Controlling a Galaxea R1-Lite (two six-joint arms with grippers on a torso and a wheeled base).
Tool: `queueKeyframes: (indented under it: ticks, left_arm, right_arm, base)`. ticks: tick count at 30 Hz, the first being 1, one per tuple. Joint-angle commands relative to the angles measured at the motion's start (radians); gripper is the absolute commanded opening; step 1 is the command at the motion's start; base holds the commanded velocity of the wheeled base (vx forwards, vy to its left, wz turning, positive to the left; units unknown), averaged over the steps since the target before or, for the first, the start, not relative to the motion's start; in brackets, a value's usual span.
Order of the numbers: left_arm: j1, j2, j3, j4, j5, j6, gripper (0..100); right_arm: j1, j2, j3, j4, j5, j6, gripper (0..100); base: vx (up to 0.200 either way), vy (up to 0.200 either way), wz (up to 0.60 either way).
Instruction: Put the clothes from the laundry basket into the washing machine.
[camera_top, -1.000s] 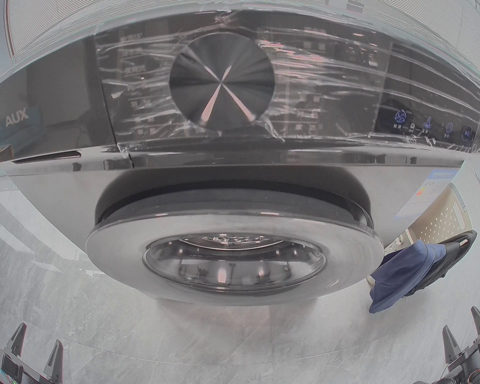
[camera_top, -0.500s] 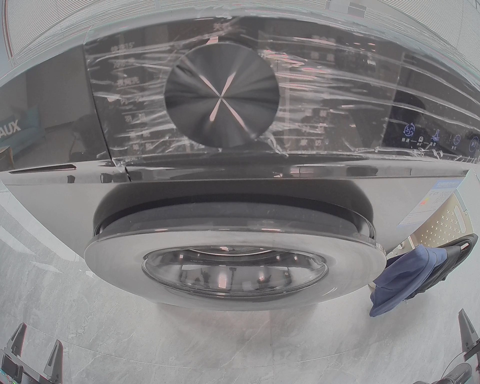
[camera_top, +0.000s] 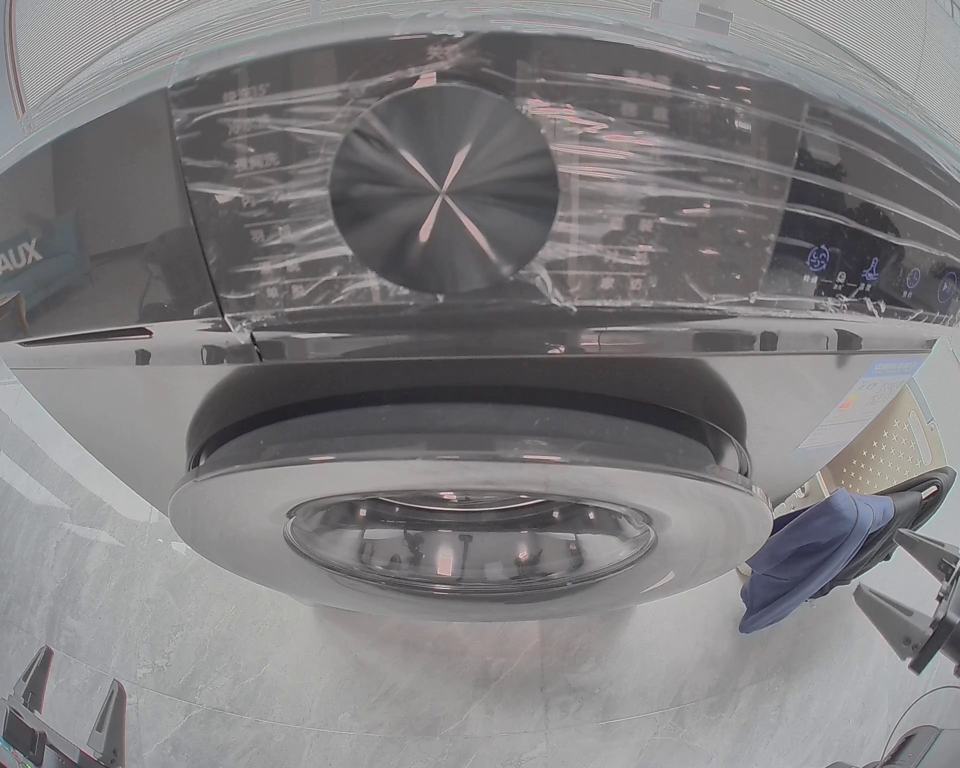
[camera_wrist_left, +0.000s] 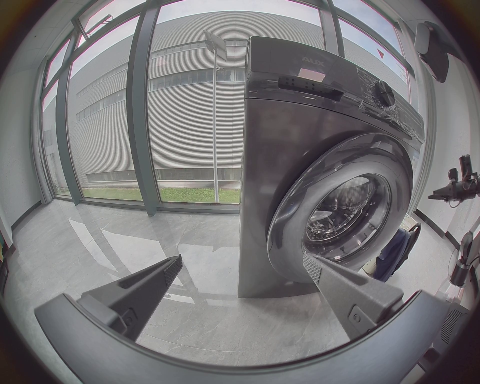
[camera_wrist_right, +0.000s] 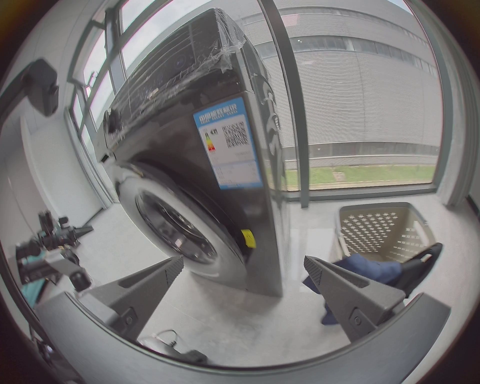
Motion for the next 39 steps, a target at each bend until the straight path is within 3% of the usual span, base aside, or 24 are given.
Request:
queueKeyframes:
  ticks: [1, 9, 15, 19, 28, 32, 39]
  left_arm:
    - [0.0, -0.013, 0.015, 0.0, 0.0, 0.0, 100]
    - [0.0, -0.013, 0.015, 0.0, 0.0, 0.0, 100]
    - [0.0, -0.013, 0.015, 0.0, 0.0, 0.0, 100]
    - [0.0, -0.013, 0.015, 0.0, 0.0, 0.0, 100]
    - [0.0, -0.013, 0.015, 0.0, 0.0, 0.0, 100]
    - [0.0, -0.013, 0.015, 0.0, 0.0, 0.0, 100]
    - [0.0, -0.013, 0.015, 0.0, 0.0, 0.0, 100]
  right_arm:
    - [0.169, 0.327, -0.006, -0.198, 0.01, 0.102, 100]
    - [0.173, 0.433, -0.066, -0.212, 0.008, 0.057, 100]
    - [0.196, 0.484, -0.118, -0.215, 0.001, 0.062, 100]
    - [0.248, 0.528, -0.141, -0.249, -0.024, 0.108, 100]
    - [0.274, 0.633, -0.104, -0.425, -0.03, 0.11, 100]
    - [0.34, 0.619, -0.066, -0.433, -0.026, 0.117, 100]
    - [0.338, 0.515, 0.024, -0.421, 0.001, 0.107, 100]
  base:
    - [0.0, 0.0, 0.0]
    - [0.0, 0.0, 0.0]
    - [0.0, 0.0, 0.0]
    - [0.0, 0.0, 0.0]
    - [0.0, 0.0, 0.0]
    - [0.0, 0.0, 0.0]
    - [0.0, 0.0, 0.0]
